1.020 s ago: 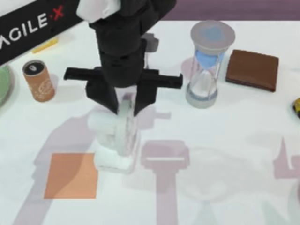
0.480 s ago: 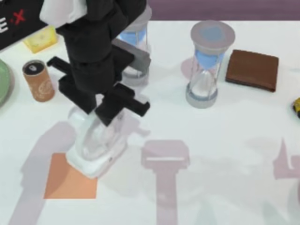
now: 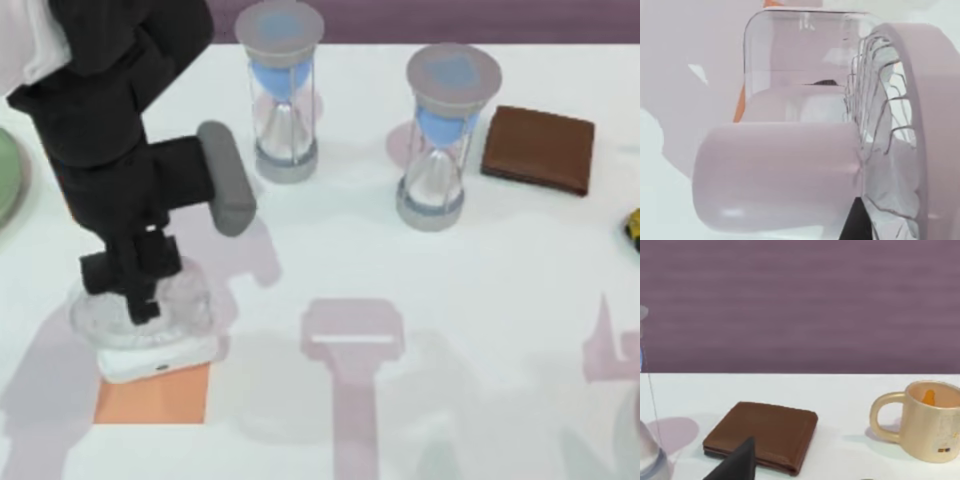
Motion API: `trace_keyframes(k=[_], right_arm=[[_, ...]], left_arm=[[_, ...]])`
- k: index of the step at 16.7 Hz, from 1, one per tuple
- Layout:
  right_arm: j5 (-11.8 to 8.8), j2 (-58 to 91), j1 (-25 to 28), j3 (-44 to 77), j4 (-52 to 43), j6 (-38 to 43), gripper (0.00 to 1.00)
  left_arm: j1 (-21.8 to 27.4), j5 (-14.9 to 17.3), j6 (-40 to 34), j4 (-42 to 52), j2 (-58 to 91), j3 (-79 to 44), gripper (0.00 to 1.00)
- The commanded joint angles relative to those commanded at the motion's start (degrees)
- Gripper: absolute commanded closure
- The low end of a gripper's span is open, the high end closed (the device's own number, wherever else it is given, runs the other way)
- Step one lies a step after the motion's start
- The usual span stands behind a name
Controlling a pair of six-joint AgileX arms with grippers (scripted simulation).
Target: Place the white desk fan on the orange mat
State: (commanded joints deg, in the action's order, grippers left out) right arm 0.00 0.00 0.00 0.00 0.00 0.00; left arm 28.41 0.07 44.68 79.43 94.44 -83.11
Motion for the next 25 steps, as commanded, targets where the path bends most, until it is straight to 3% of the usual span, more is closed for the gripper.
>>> trace_keyframes(k=[4, 7, 23, 25], right_arm=[[0.0, 0.0, 0.0, 0.0, 0.0, 0.0, 0.00], [0.0, 0.0, 0.0, 0.0, 0.0, 0.0, 0.00], [0.0, 0.0, 0.0, 0.0, 0.0, 0.0, 0.00], [0.0, 0.0, 0.0, 0.0, 0.0, 0.0, 0.00]], left_arm=[[-2.1, 0.0, 13.8, -1.0, -4.4, 4.8, 1.00], [-2.9, 0.0, 17.8, -1.4, -5.9, 6.3, 1.00], [-3.4, 0.0, 18.5, -9.3, -5.1, 13.4, 1.00], [-3.4, 0.0, 18.5, -9.3, -5.1, 13.4, 0.85]])
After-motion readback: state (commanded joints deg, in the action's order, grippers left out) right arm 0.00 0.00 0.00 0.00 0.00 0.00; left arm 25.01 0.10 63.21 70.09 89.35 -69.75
